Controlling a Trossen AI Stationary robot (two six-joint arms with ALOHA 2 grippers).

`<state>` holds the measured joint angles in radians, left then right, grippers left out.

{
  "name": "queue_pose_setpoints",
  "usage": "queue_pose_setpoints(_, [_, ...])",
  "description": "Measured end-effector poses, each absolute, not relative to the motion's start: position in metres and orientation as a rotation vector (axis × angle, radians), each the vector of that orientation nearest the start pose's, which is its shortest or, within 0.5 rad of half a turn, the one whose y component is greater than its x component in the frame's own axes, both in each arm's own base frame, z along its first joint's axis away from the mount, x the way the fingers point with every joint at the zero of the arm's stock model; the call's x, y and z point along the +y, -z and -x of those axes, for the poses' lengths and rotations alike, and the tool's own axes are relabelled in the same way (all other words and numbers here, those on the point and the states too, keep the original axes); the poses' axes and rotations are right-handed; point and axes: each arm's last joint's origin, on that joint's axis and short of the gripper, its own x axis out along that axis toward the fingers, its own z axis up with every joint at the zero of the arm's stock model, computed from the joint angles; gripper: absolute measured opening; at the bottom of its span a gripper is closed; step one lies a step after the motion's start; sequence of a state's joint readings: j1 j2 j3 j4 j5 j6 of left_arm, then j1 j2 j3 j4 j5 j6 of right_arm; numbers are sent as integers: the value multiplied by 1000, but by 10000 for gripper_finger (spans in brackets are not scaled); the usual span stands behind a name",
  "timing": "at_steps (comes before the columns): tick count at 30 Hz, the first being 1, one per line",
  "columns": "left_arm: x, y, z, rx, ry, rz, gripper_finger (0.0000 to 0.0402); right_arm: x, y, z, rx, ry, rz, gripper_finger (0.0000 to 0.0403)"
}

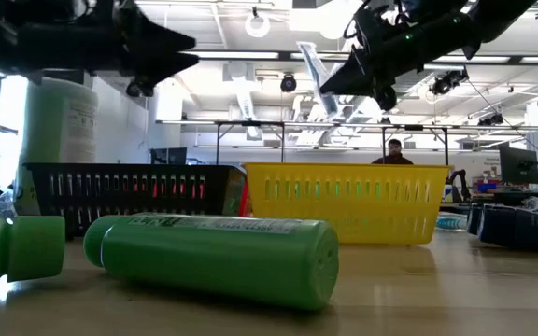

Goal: Pick & Place Travel size toiletries
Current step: Put the blue toothbrush into the red bin

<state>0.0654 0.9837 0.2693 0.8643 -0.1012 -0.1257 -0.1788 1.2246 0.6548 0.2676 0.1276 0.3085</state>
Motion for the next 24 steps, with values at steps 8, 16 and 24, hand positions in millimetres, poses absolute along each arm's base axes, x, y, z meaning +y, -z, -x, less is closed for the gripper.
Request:
queue_pose_setpoints(8, [21, -236, -215, -149, -216, 106, 187, -44, -238, -268, 209, 312, -281, 3])
queue_pose_setpoints(16, [52, -239, -212, -174, -258, 208, 187, -37, -220, -291, 167, 263, -241, 3])
queue_pose_setpoints(24, [56, -239, -211, -170, -173, 214, 187, -36, -209, -307, 54, 237, -229, 3])
